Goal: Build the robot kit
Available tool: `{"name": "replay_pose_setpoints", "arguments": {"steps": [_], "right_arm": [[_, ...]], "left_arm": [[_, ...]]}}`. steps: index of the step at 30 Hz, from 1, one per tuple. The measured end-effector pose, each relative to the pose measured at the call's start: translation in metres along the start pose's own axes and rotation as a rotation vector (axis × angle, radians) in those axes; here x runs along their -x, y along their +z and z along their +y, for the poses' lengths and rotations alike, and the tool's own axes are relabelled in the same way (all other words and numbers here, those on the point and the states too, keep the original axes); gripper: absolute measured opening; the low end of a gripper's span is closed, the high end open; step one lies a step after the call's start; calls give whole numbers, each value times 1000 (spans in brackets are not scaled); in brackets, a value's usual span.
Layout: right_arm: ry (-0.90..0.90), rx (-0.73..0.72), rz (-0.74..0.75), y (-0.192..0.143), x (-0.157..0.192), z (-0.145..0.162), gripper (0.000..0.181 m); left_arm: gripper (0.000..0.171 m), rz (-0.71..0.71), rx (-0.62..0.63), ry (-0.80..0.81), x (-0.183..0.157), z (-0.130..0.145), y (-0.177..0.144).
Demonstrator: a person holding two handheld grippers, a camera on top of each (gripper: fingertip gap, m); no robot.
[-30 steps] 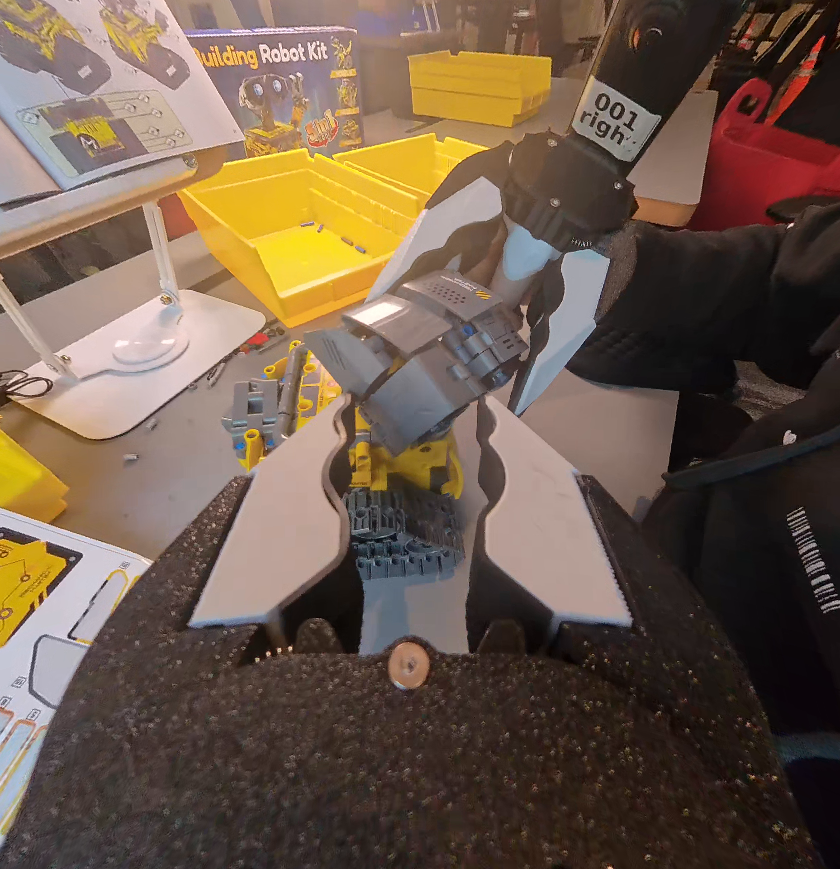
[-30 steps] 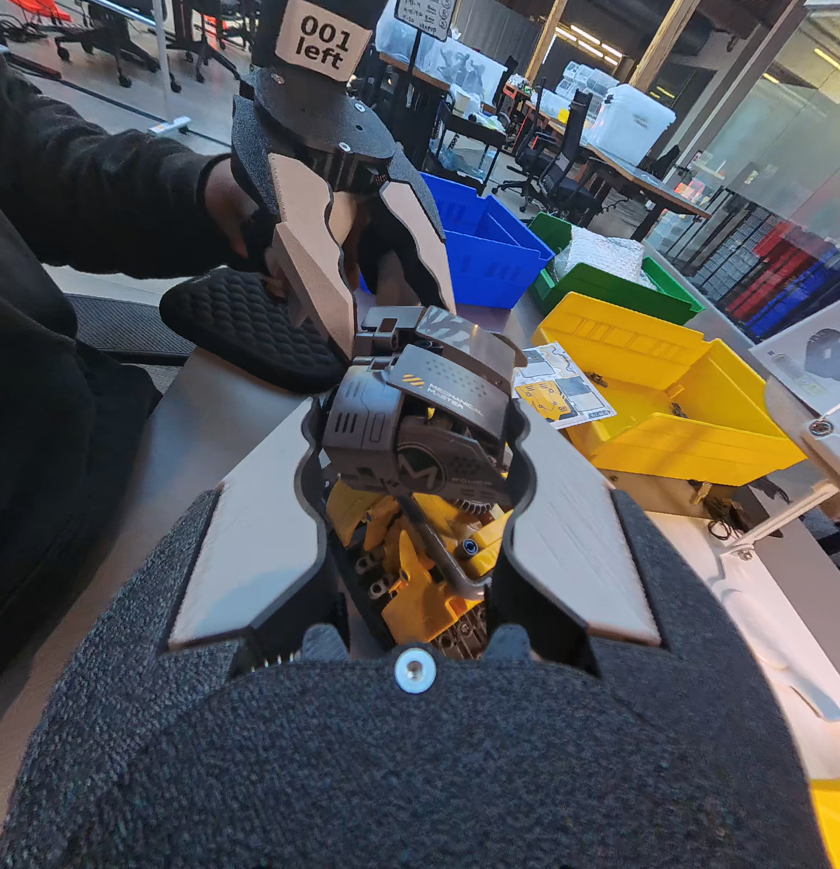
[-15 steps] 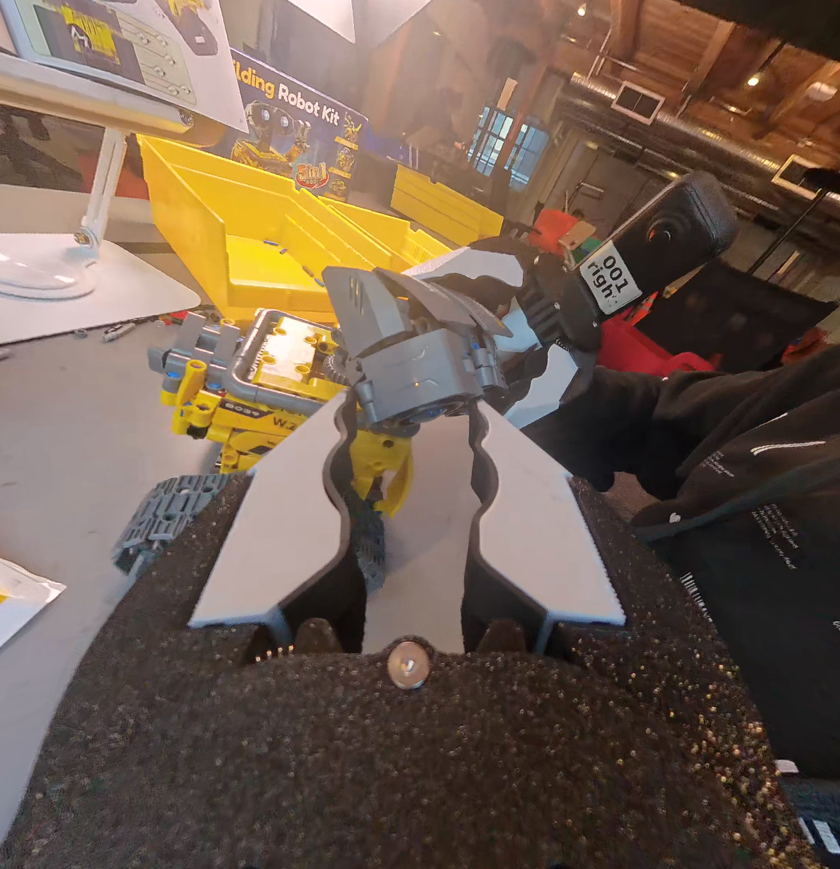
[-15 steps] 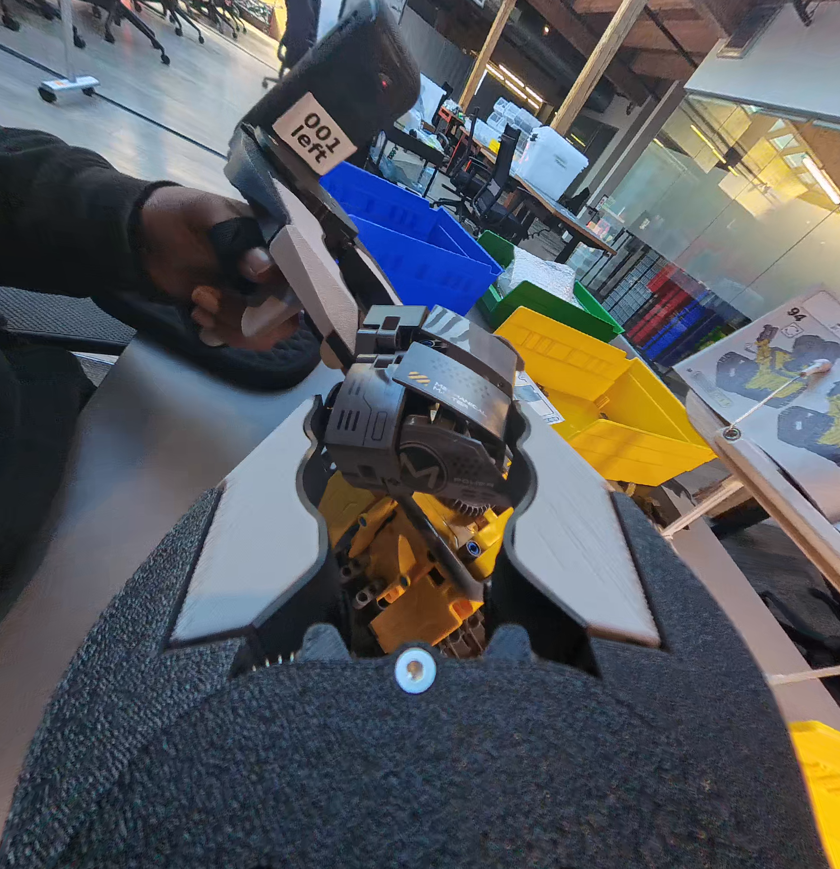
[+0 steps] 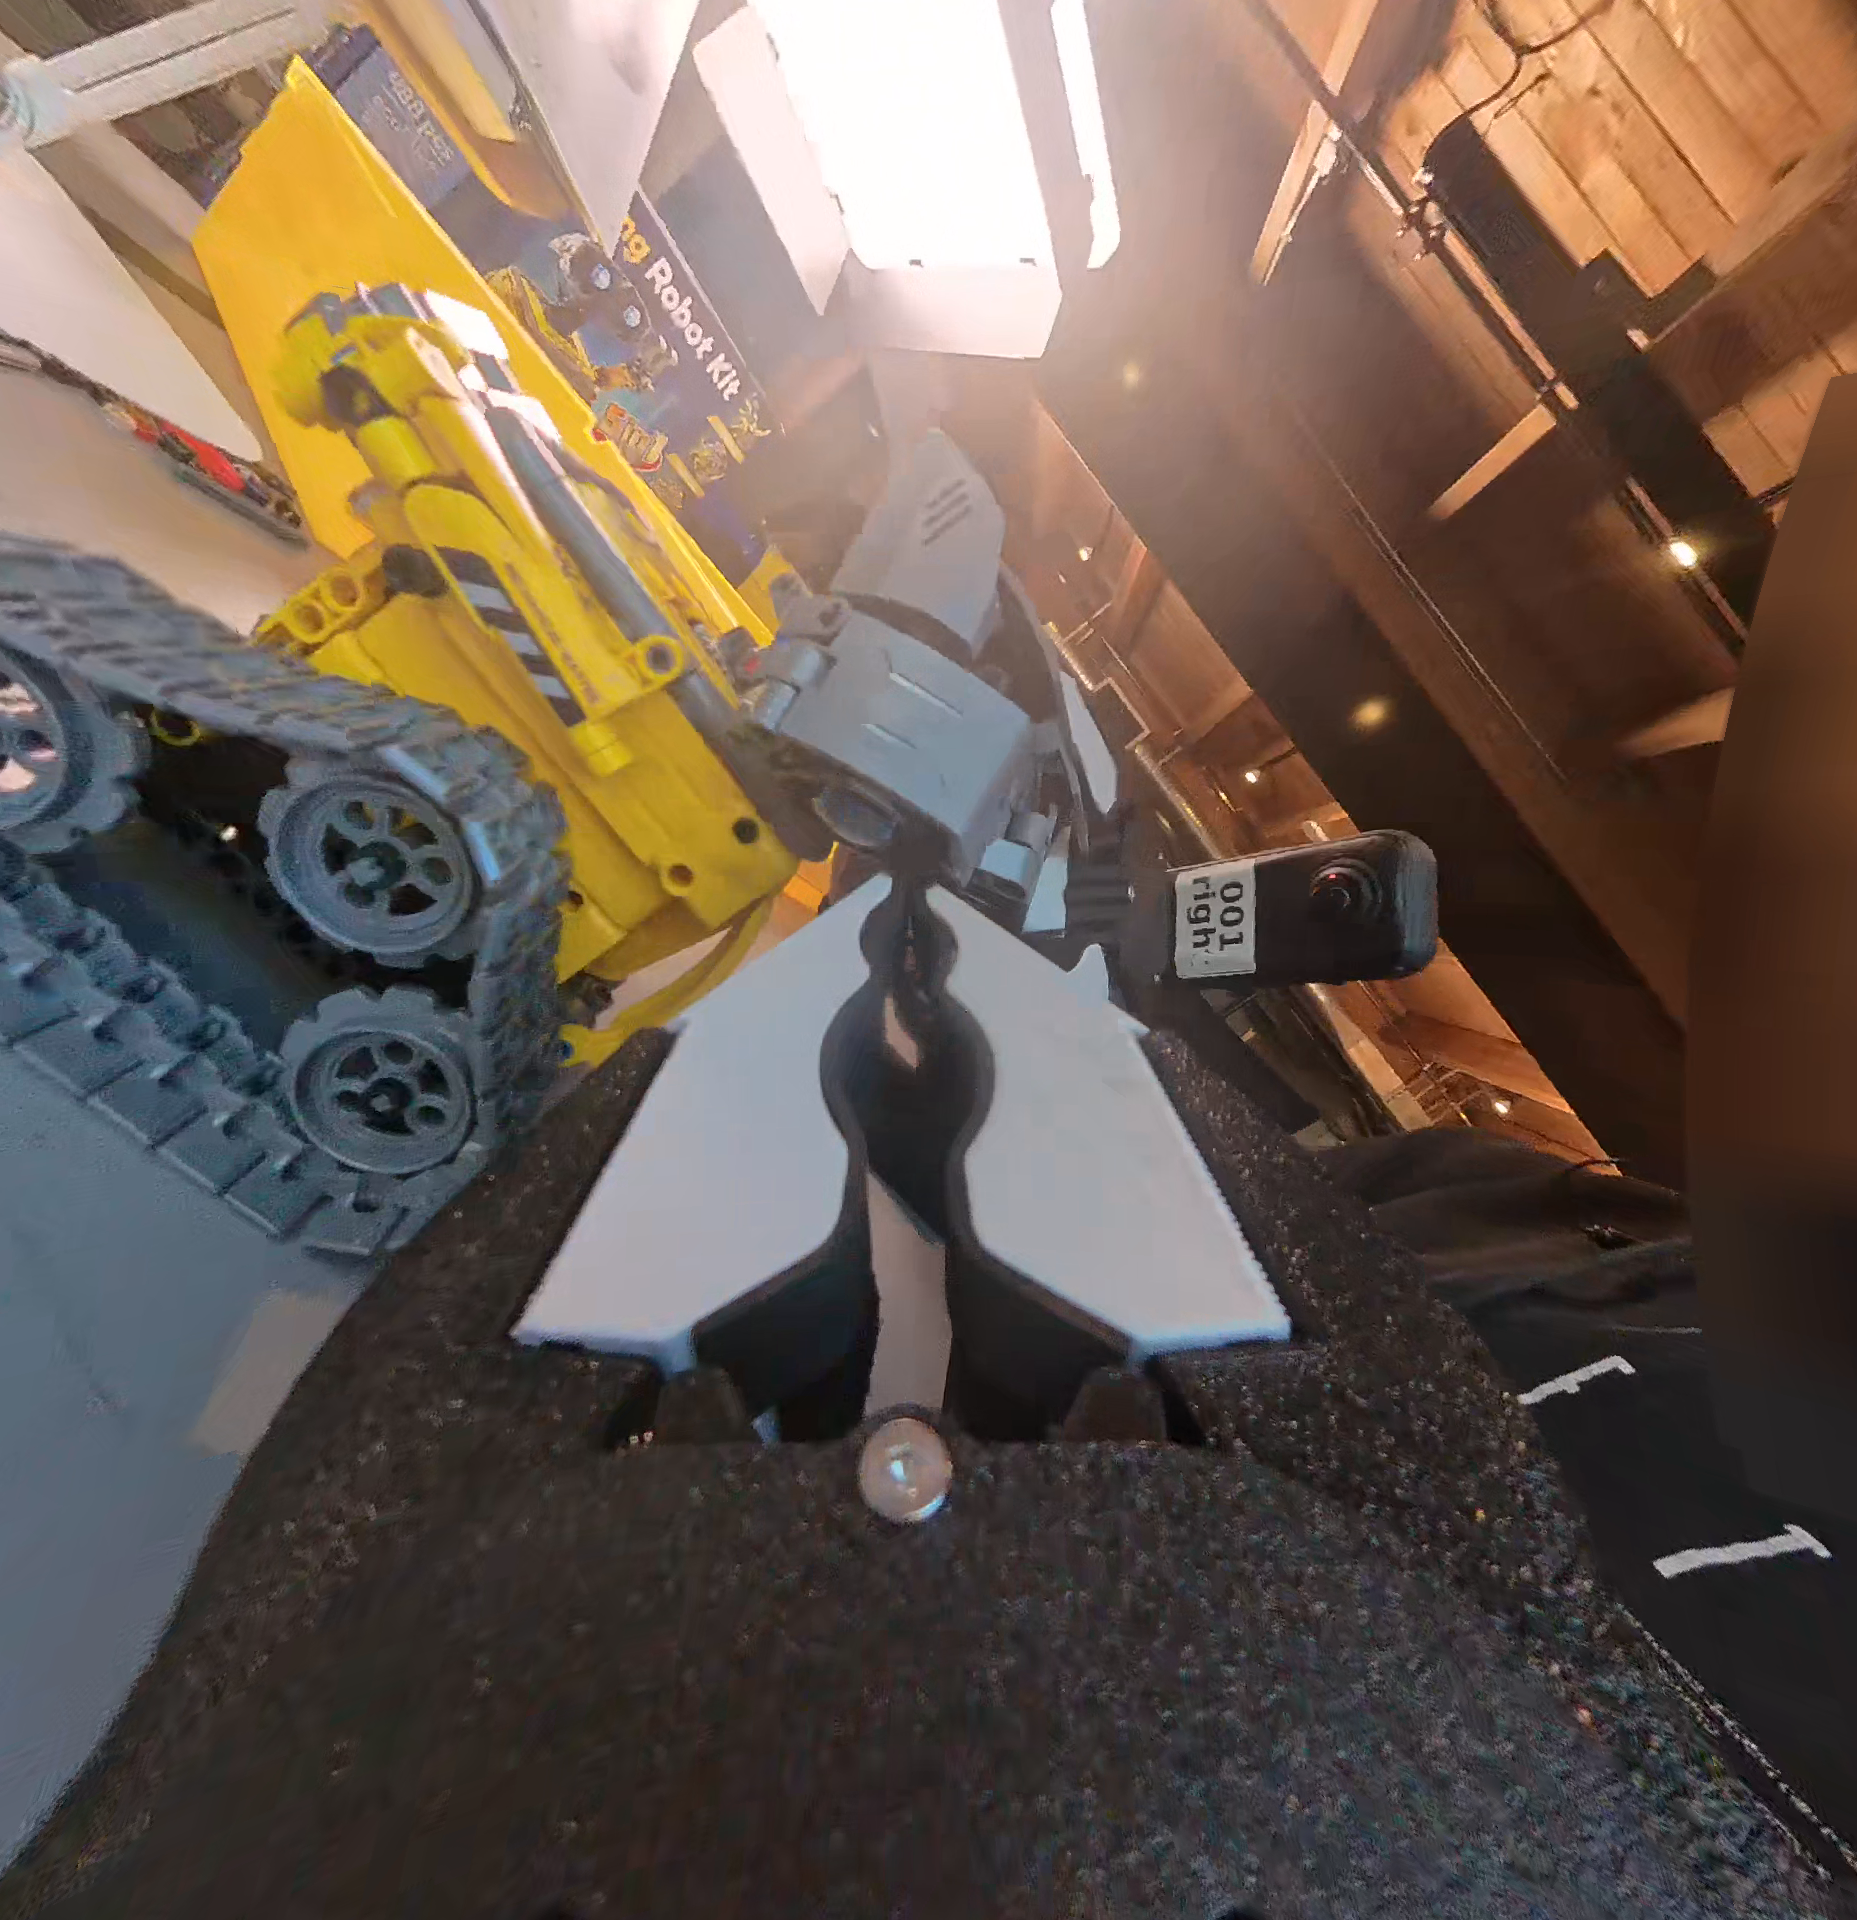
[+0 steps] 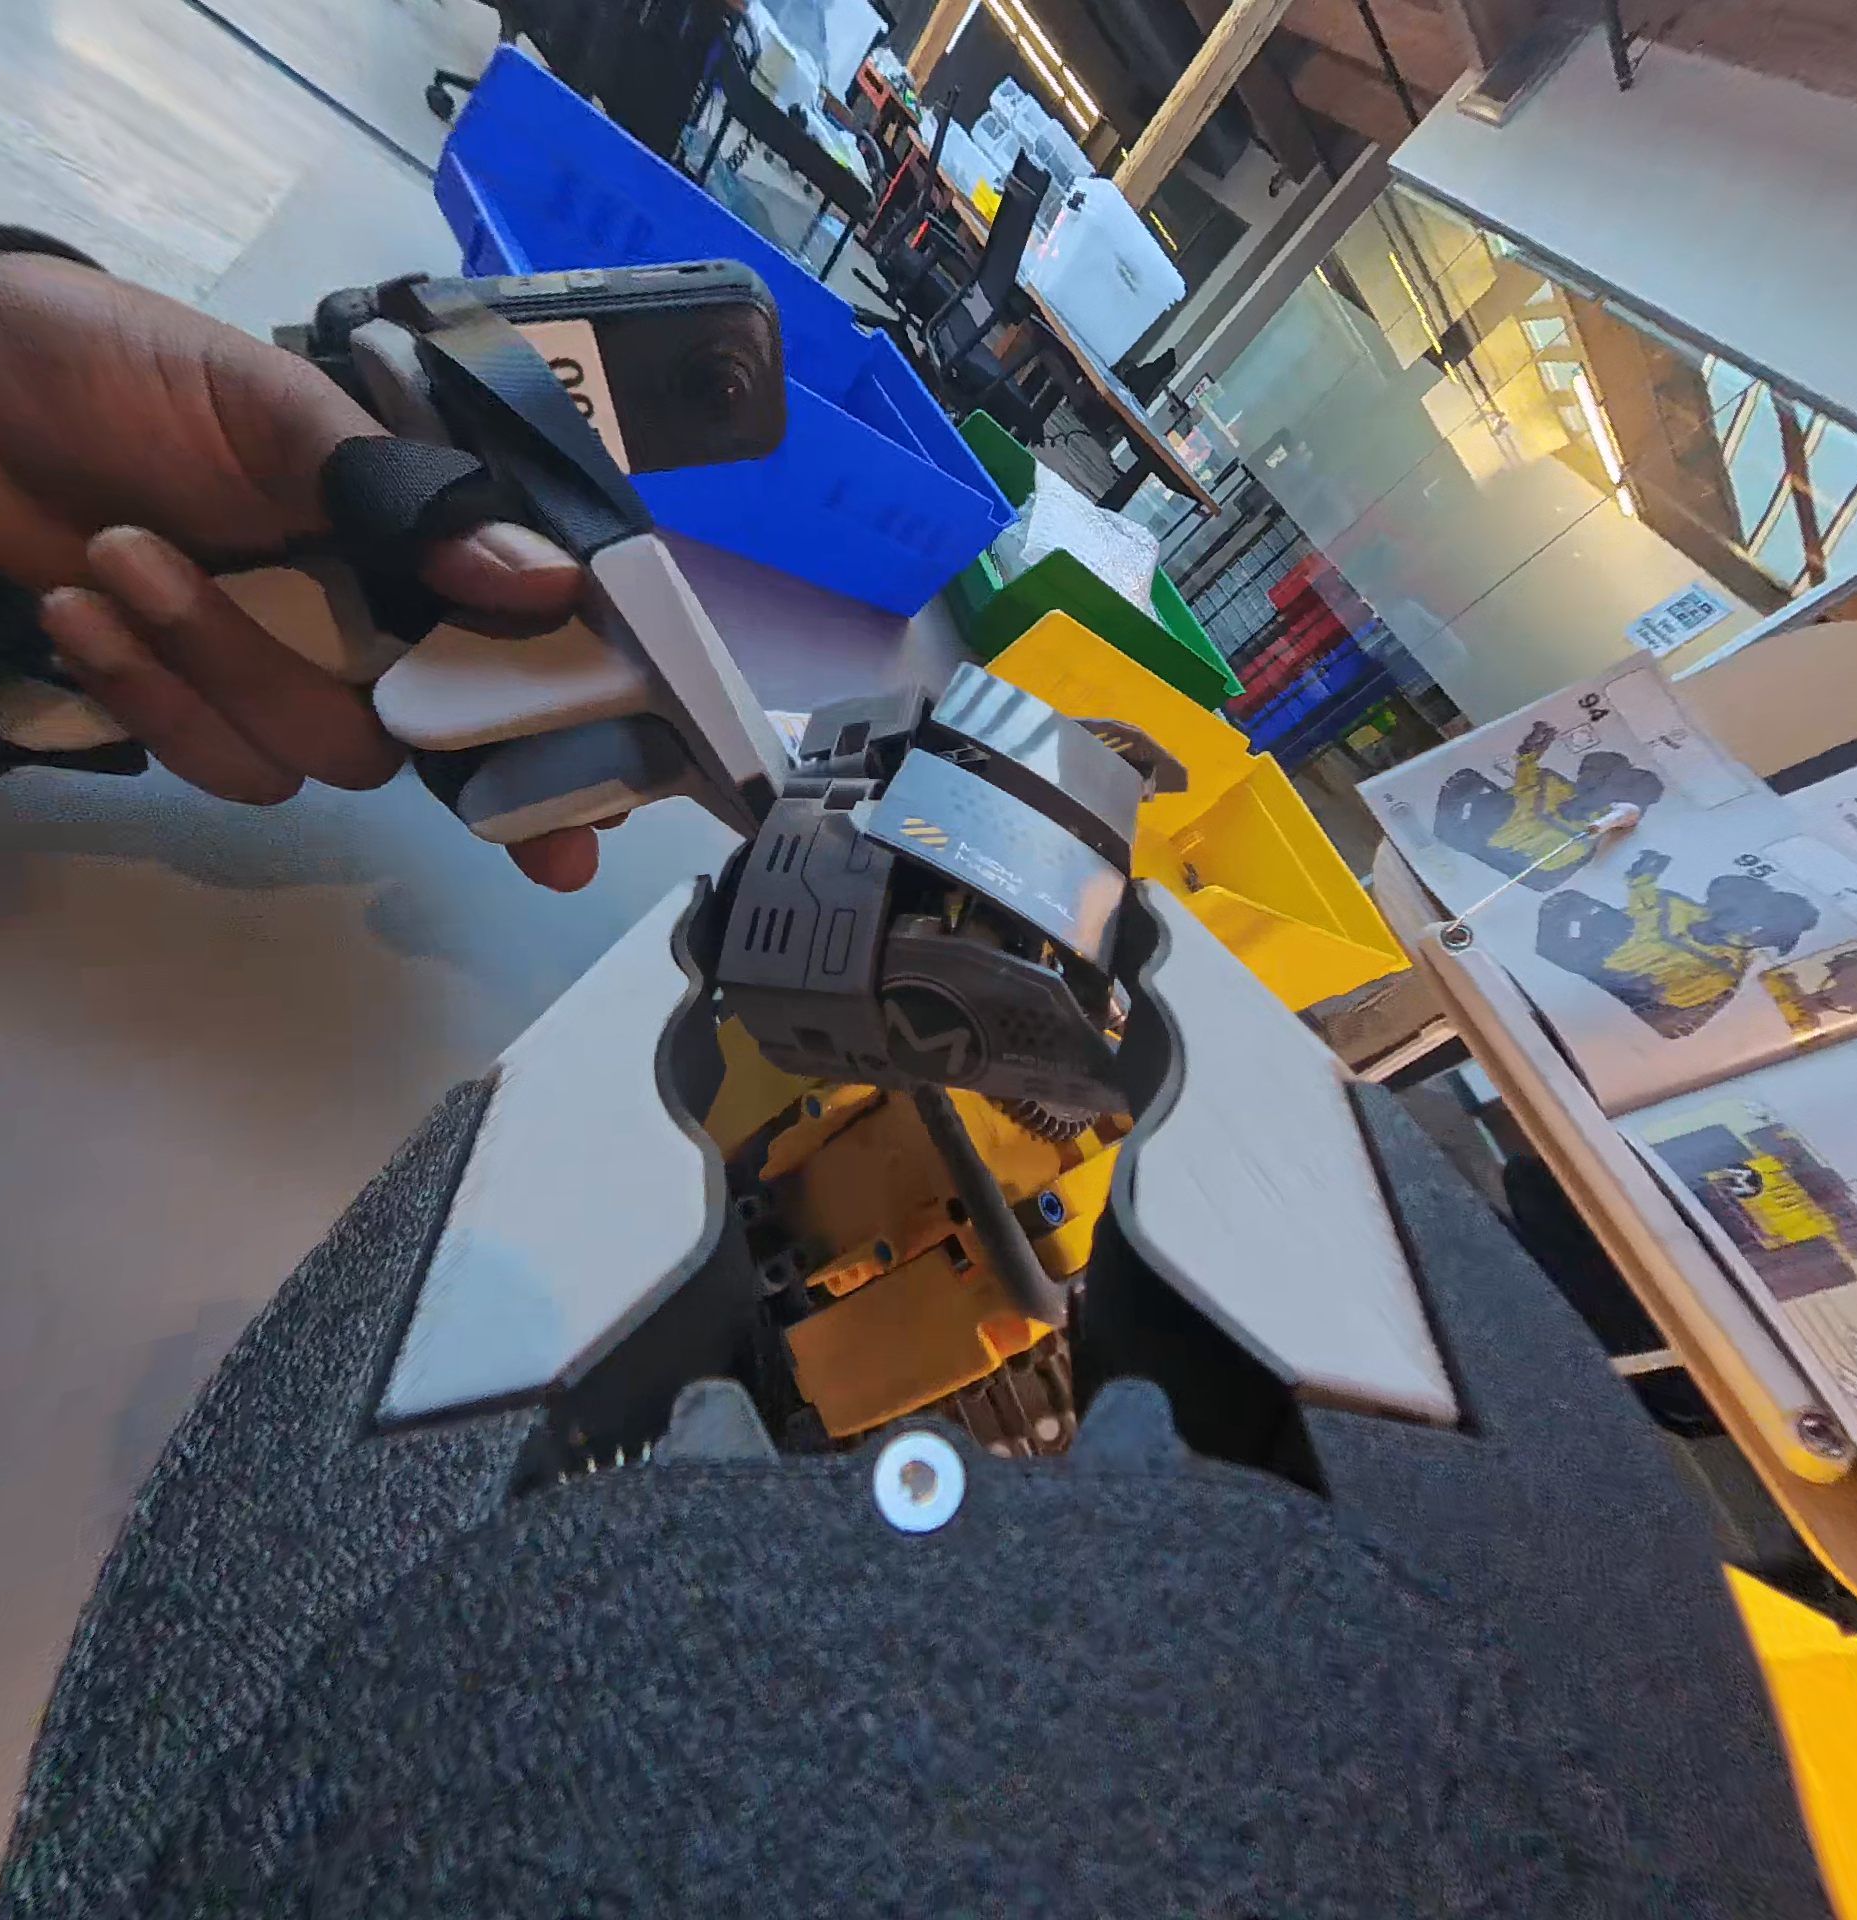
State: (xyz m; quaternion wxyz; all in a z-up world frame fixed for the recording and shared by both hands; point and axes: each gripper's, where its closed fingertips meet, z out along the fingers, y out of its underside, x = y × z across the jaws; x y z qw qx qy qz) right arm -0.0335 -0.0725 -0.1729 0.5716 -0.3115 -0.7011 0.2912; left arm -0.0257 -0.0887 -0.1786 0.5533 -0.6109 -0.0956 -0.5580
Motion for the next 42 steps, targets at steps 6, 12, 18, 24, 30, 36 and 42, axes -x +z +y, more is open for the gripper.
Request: {"name": "replay_pose_setpoints", "arguments": {"steps": [6, 12, 18, 24, 30, 36, 42], "right_arm": [[140, -4, -47, 3, -10, -1, 77], [327, -83, -256, -9, -17, -4, 78], [335, -112, -400, -18, -16, -3, 78], [334, -27, -424, -28, -22, -4, 82], [179, 180, -381, -28, -26, -25, 94], [88, 398, -470, -24, -20, -4, 71], [85, 418, -500, -27, -23, -2, 67]], "left_arm": [[25, -51, 88, 290, -5, -6, -6], [57, -237, 235, 784, 0, -31, -10], [70, -119, 532, 969, 0, -20, 25], [67, -19, 573, 943, 0, -16, 38], [64, -93, 539, 967, -1, -12, 42], [64, -144, 539, 1017, -2, -7, 43], [72, -40, 537, 1074, -1, -12, 36]]}}
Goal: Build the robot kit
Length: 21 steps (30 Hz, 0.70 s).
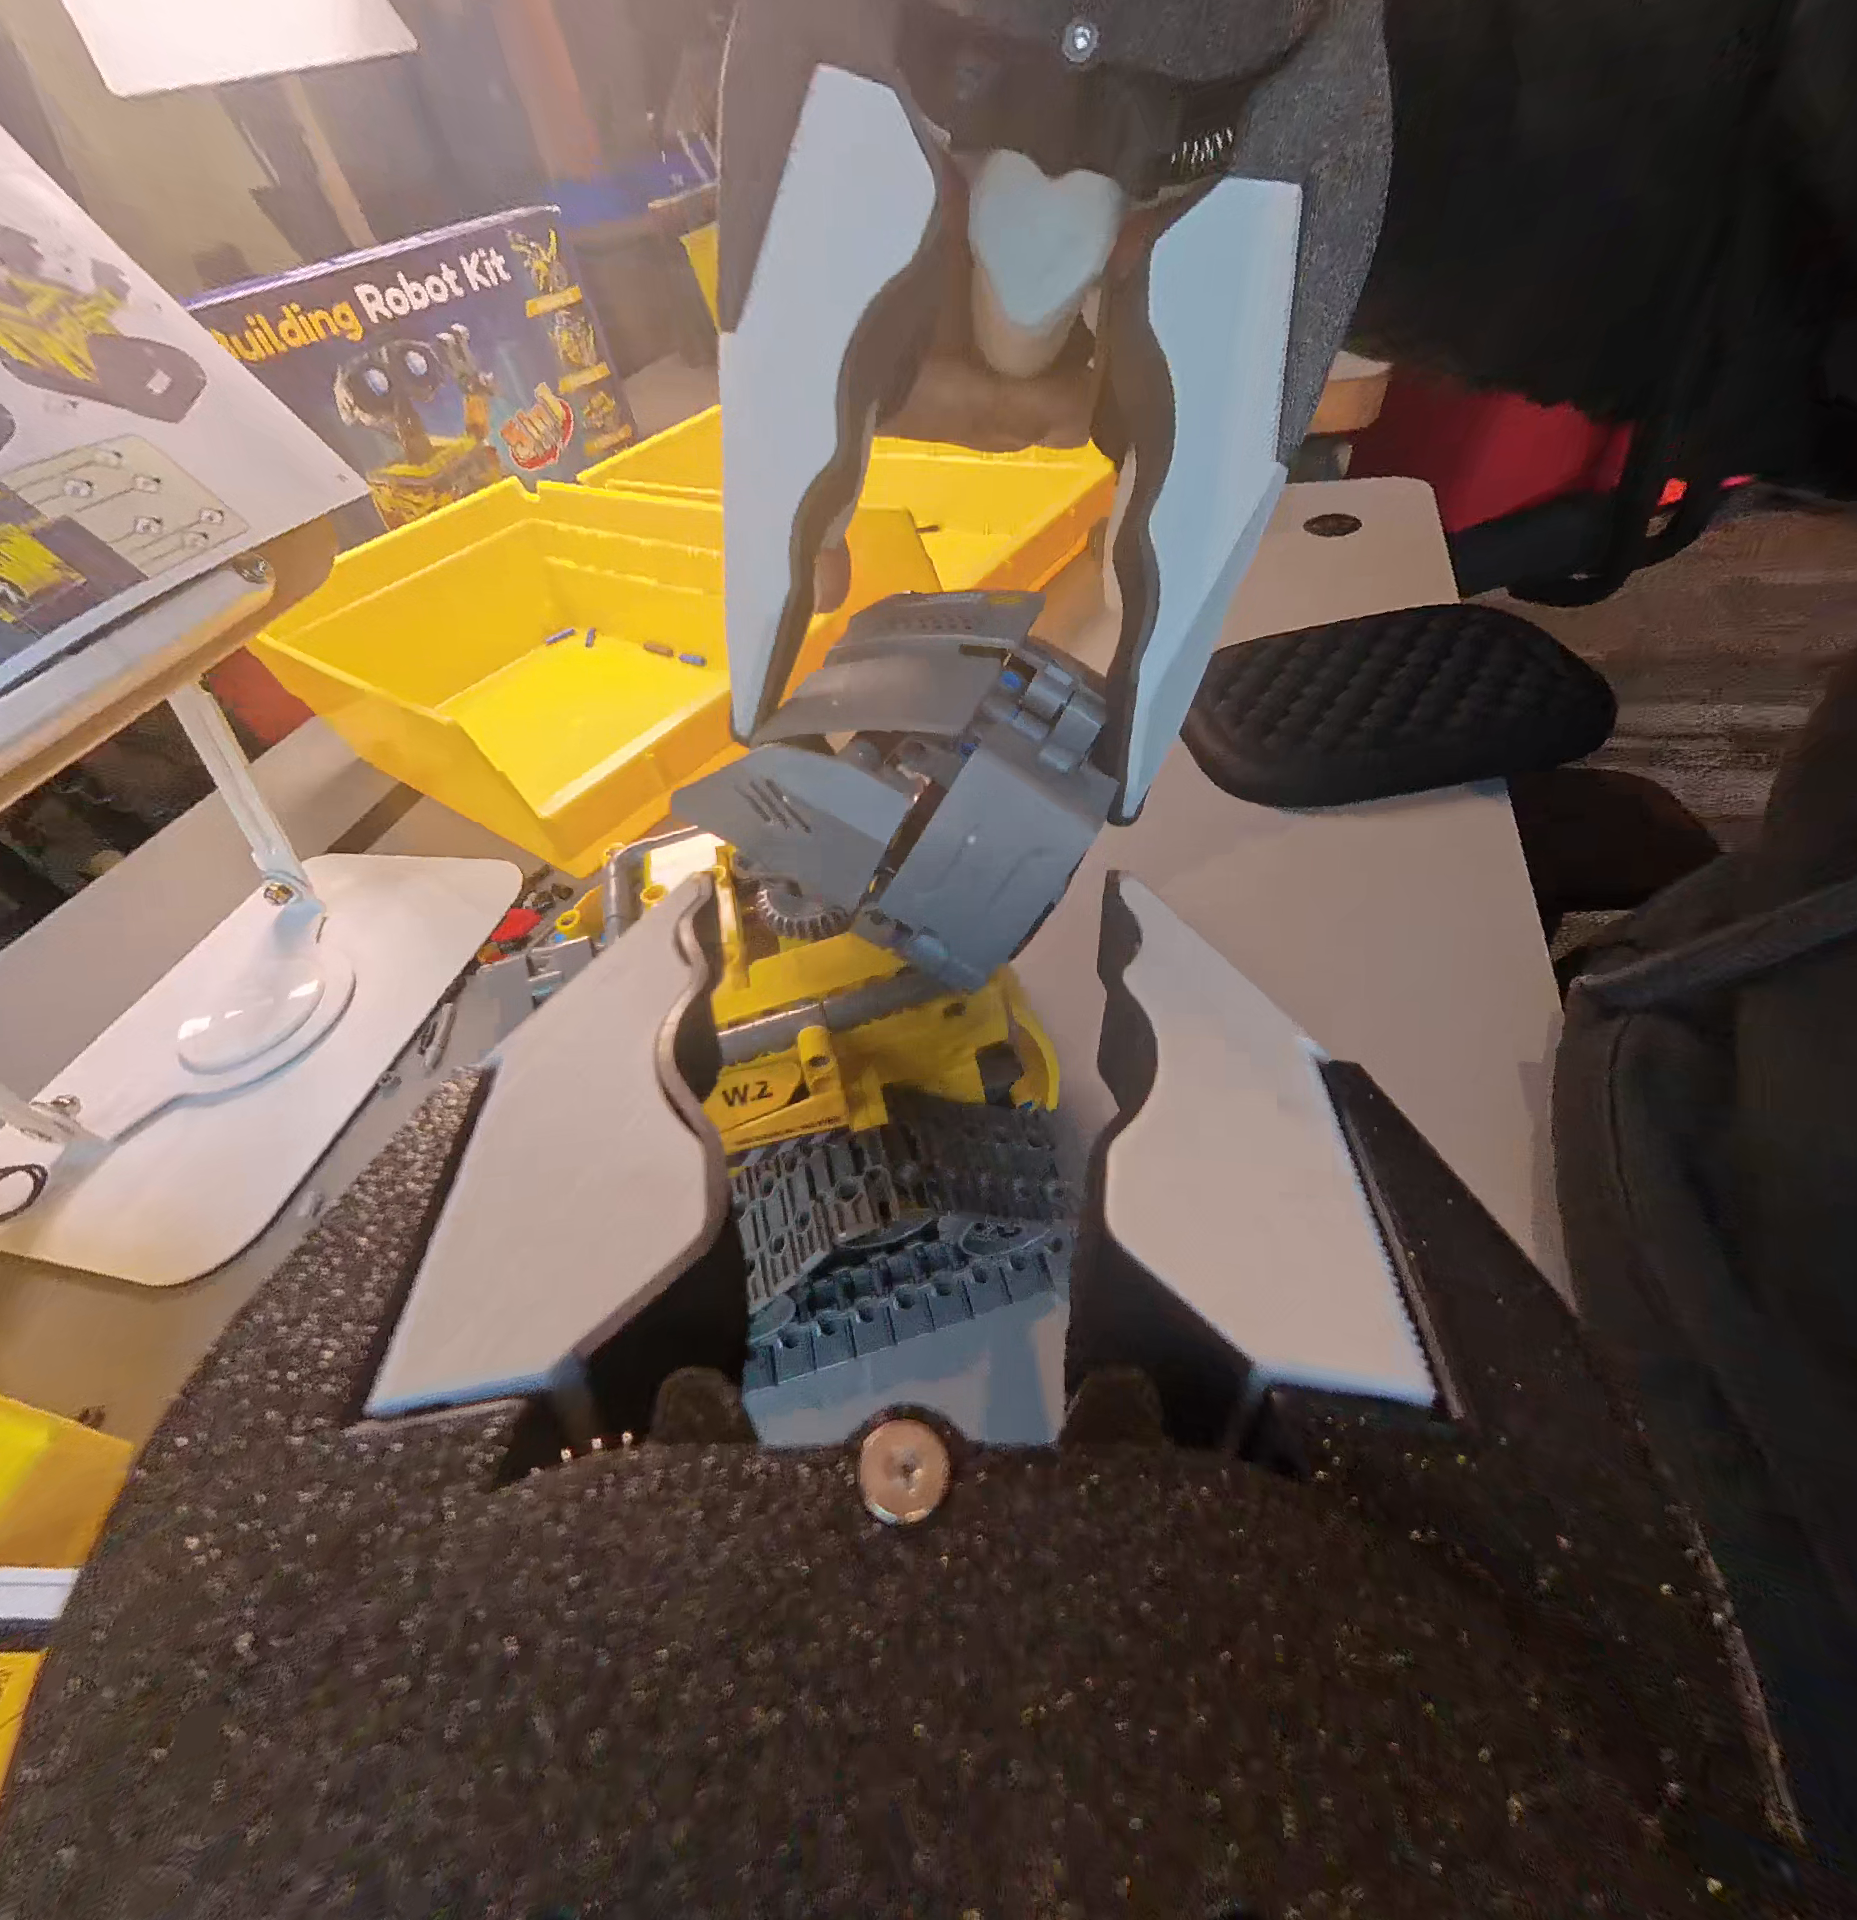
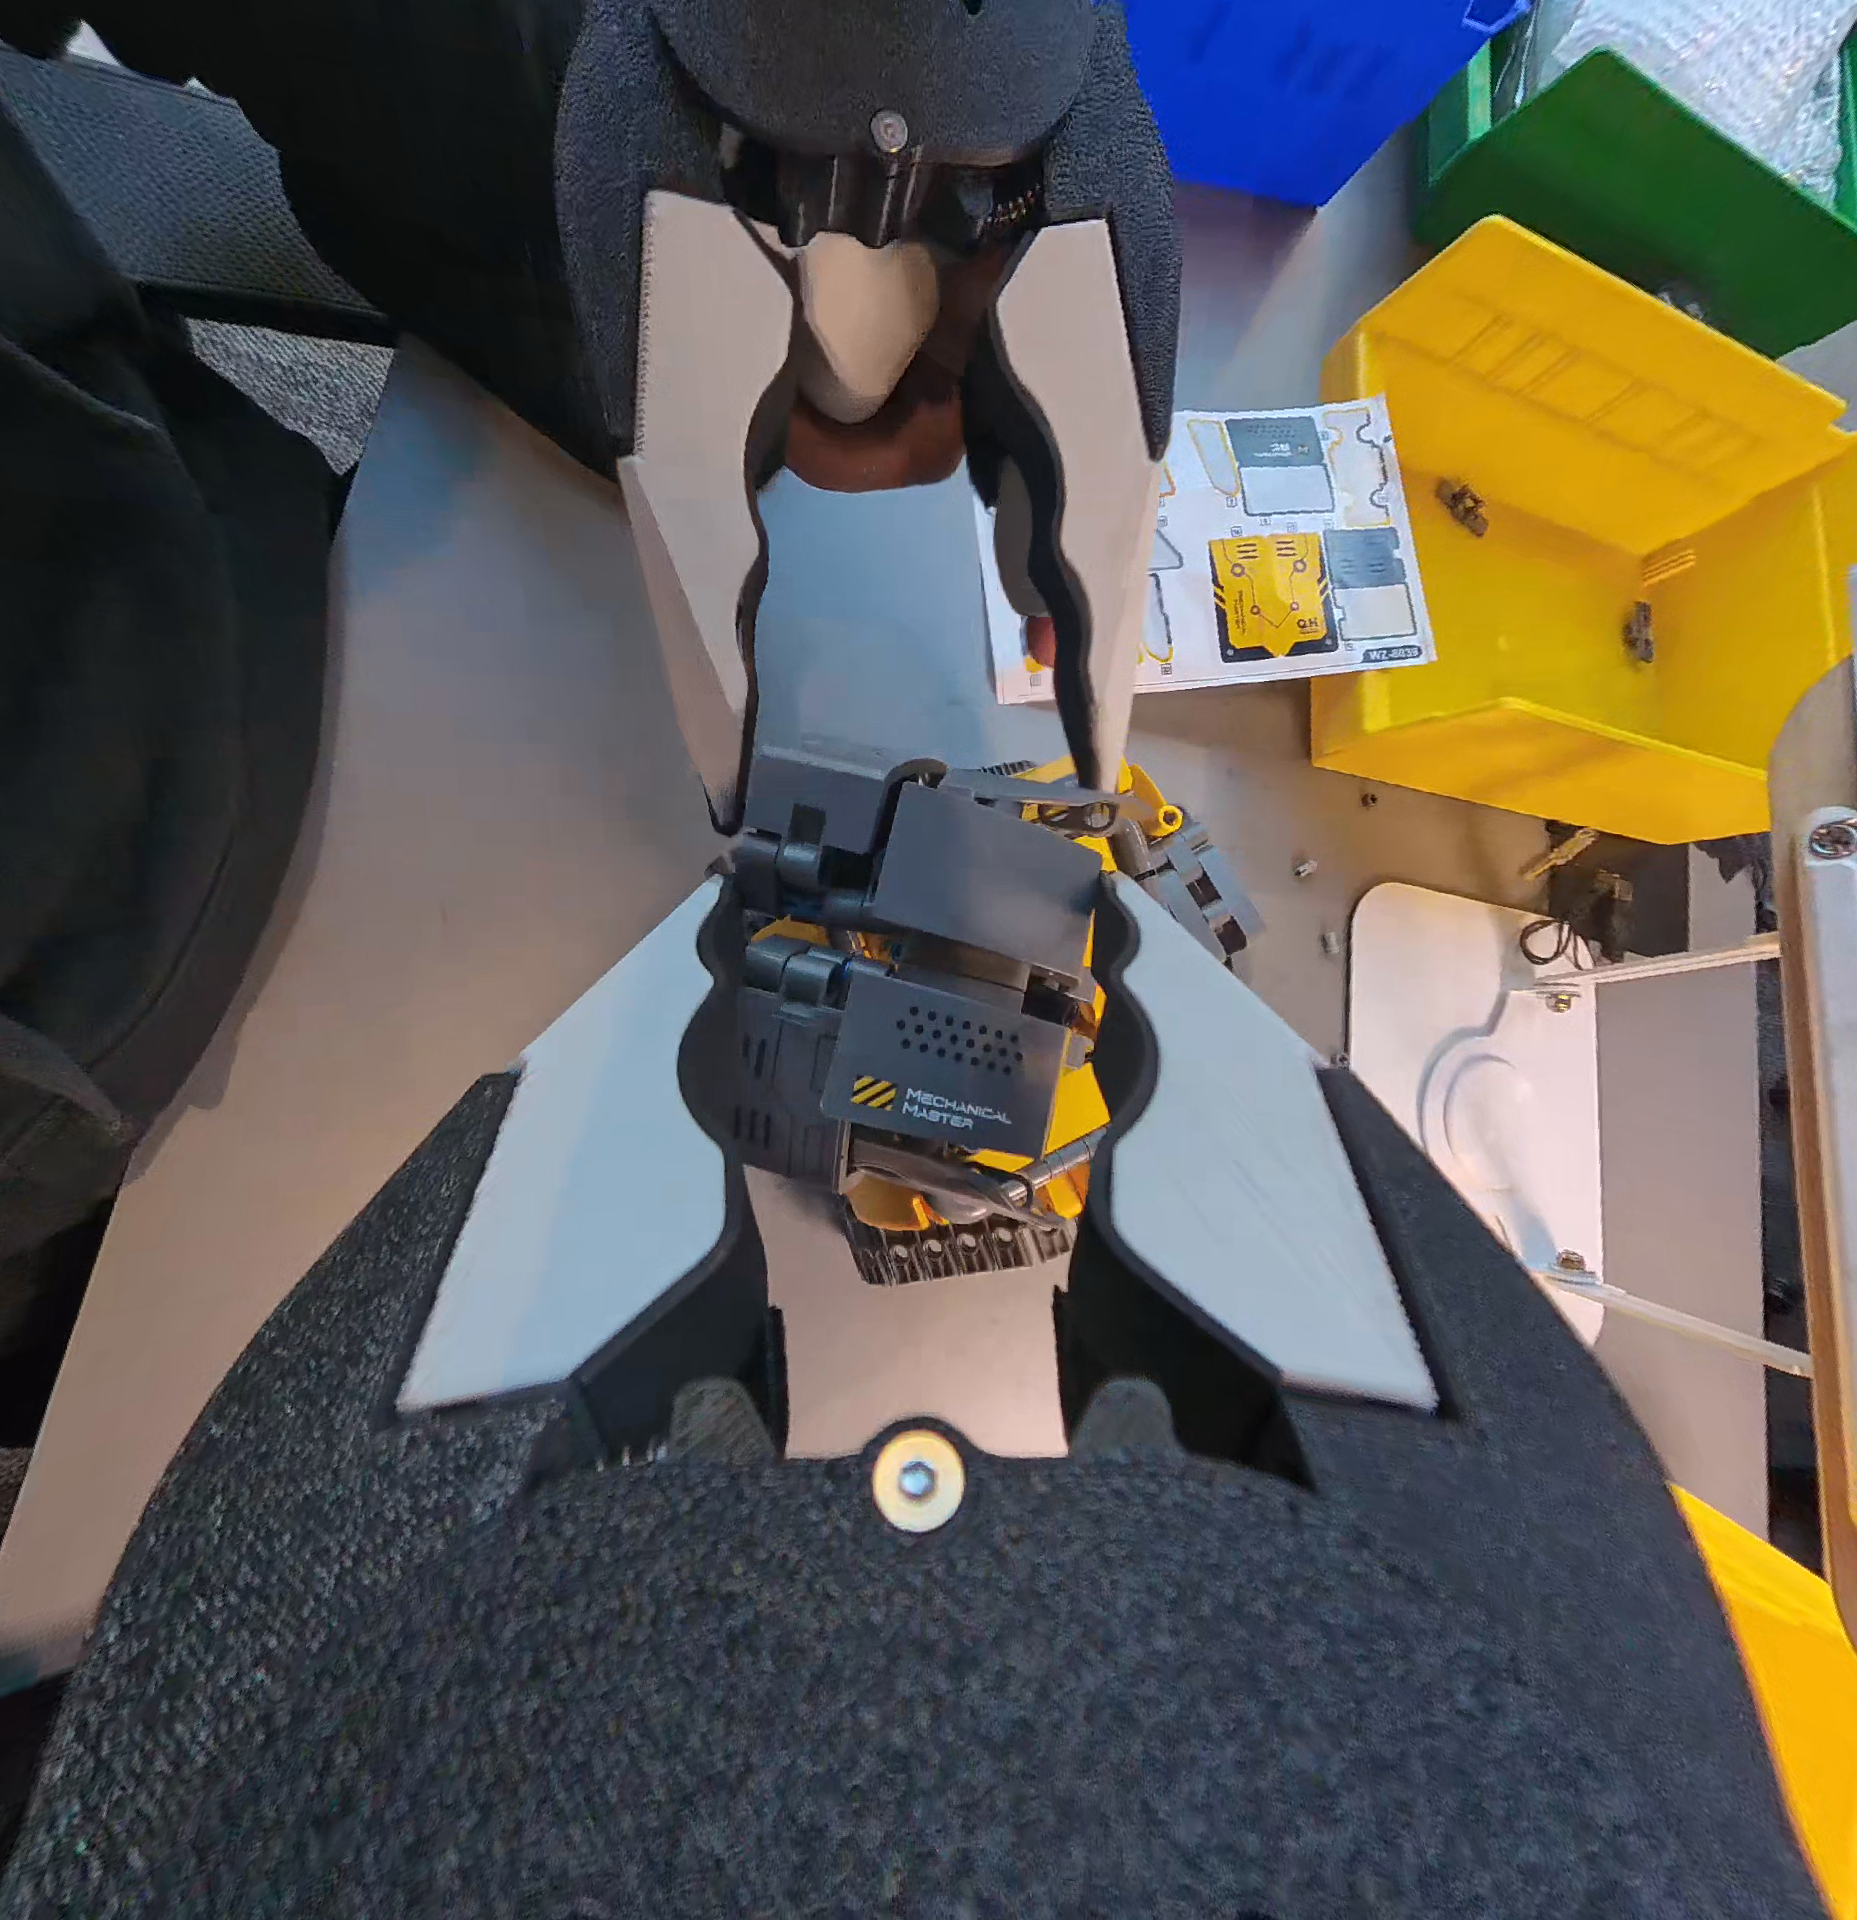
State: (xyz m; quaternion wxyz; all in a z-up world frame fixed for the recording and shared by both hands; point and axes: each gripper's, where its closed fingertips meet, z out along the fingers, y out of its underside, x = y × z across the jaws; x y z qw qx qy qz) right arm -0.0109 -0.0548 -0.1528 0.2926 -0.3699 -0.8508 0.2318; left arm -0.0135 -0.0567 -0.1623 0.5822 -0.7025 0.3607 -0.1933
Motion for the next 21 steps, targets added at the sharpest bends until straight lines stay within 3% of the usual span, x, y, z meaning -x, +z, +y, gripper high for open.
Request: {"name": "replay_pose_setpoints", "arguments": {"steps": [7, 10, 14, 17, 21], "right_arm": [[-78, 28, 40, 0, 3, 2, 66], [-108, 34, 82, -1, 4, 5, 66], [-111, 24, 184, -4, 4, 8, 65], [-118, -26, 310, -10, 4, 7, 53], [-183, 9, 374, -10, 9, 11, 53]], "left_arm": [[99, 155, 3, 143, 3, -1, 20], [87, 221, -8, 197, -6, -2, 30], [86, 184, -38, 180, -6, -2, 33], [85, 164, -49, 115, -2, -1, 31], [85, 142, -43, 157, -5, -2, 35]]}}
